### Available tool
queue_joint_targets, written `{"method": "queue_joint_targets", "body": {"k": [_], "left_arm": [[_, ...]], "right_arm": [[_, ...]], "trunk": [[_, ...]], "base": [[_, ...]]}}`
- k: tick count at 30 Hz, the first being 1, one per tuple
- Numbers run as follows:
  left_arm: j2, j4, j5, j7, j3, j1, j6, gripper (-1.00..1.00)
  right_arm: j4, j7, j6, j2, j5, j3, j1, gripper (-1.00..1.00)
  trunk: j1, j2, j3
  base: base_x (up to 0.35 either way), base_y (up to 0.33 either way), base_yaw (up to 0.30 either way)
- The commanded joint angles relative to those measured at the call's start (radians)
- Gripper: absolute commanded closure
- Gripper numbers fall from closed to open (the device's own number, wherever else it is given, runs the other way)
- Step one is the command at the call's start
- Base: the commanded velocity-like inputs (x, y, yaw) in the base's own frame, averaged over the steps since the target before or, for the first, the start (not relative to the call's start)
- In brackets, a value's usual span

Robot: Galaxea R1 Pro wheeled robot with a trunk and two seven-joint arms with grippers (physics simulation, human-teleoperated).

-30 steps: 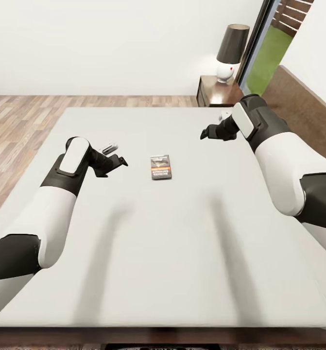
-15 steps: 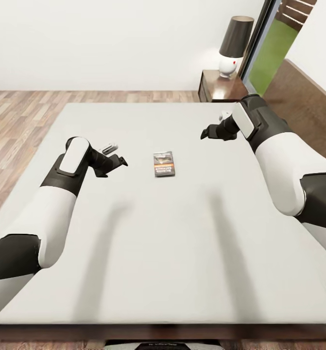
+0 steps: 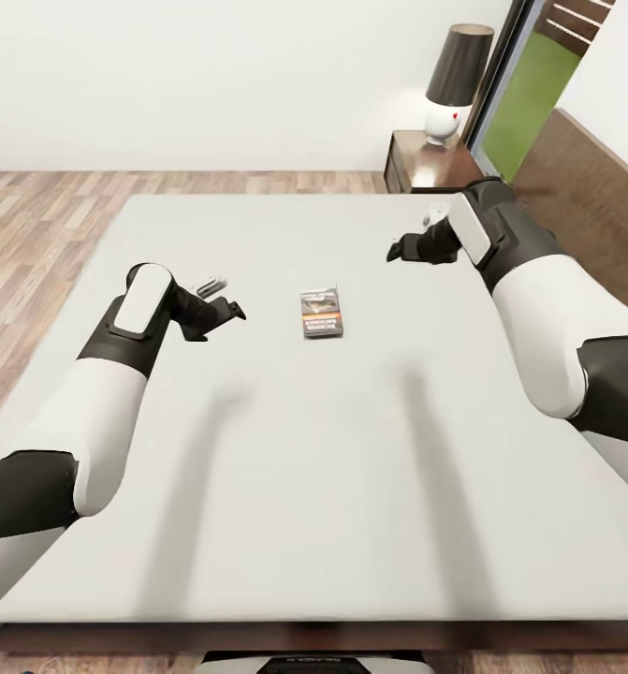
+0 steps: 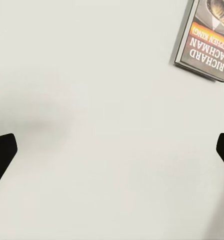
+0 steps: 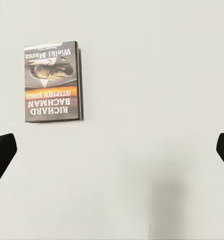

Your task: In the bedroom, move the book from the bed onto either nightstand, and place the two sandals side by side next to the bed.

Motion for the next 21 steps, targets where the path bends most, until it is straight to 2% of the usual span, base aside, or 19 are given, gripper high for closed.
{"method": "queue_joint_targets", "body": {"k": [1, 5, 10, 21], "left_arm": [[0.001, -0.001, 0.01, 0.01, -0.004, -0.001, 0.0, -1.0], [0.001, -0.002, 0.01, 0.01, -0.004, -0.001, 0.0, -1.0], [0.002, -0.002, 0.011, 0.01, -0.004, -0.001, 0.0, -1.0], [0.003, -0.003, 0.012, 0.008, -0.004, -0.002, -0.001, -1.0]], "right_arm": [[-0.015, 0.0, 0.004, -0.001, -0.003, 0.006, 0.001, -1.0], [-0.071, -0.001, 0.005, -0.002, -0.003, 0.007, 0.009, -1.0], [-0.092, -0.002, 0.006, -0.002, -0.002, 0.007, 0.012, -1.0], [-0.095, -0.003, 0.007, -0.004, 0.0, 0.006, 0.011, -1.0]], "trunk": [[0.0, 0.0, -0.001], [0.0, 0.0, -0.001], [0.0, 0.0, -0.001], [0.0, 0.0, -0.003]], "base": [[0.0, 0.132, 0.0], [0.0, 0.127, 0.0], [0.0, 0.042, 0.045], [0.0, 0.01, 0.211]]}}
